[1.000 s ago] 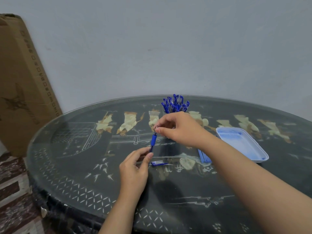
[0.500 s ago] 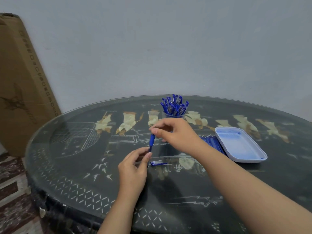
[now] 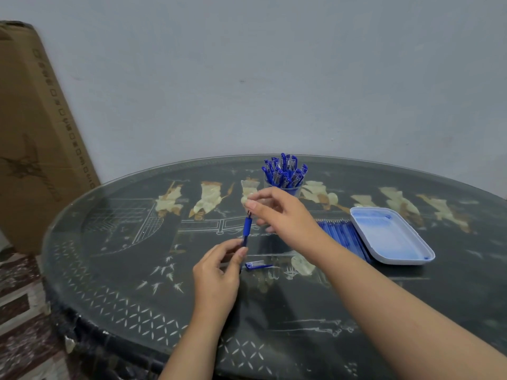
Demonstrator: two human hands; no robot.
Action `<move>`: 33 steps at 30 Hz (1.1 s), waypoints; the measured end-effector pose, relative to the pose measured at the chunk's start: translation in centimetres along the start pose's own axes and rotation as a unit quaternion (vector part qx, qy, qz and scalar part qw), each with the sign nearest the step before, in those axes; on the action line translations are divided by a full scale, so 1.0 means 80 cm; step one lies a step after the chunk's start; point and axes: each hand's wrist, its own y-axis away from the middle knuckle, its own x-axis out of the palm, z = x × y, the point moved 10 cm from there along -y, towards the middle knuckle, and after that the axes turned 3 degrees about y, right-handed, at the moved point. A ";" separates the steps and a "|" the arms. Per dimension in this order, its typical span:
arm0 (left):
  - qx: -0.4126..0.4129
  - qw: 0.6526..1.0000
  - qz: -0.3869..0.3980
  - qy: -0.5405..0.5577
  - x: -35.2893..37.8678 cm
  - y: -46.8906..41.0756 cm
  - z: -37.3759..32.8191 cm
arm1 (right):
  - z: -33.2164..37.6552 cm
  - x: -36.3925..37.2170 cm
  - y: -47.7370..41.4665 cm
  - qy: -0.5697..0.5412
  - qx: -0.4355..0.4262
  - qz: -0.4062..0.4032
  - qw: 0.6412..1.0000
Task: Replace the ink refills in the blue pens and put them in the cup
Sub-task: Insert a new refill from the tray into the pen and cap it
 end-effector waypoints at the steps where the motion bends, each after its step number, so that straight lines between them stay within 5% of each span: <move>1: 0.000 1.000 0.000 -0.001 0.000 0.000 0.000 | 0.002 0.003 0.001 -0.010 -0.008 0.012 1.000; 6: 0.002 1.000 0.004 -0.003 0.000 0.000 0.001 | 0.006 -0.009 0.003 0.014 -0.010 -0.051 0.999; 10: -0.002 1.000 0.002 -0.005 -0.001 0.000 0.003 | 0.007 0.003 0.003 -0.013 -0.018 0.009 1.000; 24: 0.000 0.999 -0.028 -0.037 -0.009 -0.002 0.004 | -0.013 -0.001 0.006 -0.052 0.002 -0.071 0.996; 27: -0.020 0.998 -0.047 -0.025 -0.015 -0.003 0.011 | -0.048 0.014 0.009 0.126 0.009 -0.002 0.992; 29: -0.019 0.998 -0.049 -0.027 -0.016 -0.003 0.011 | -0.075 0.044 0.018 0.266 -0.006 0.093 0.959; 33: -0.030 0.998 -0.043 -0.020 -0.014 -0.003 0.014 | -0.081 0.063 0.030 0.349 -0.081 0.113 0.927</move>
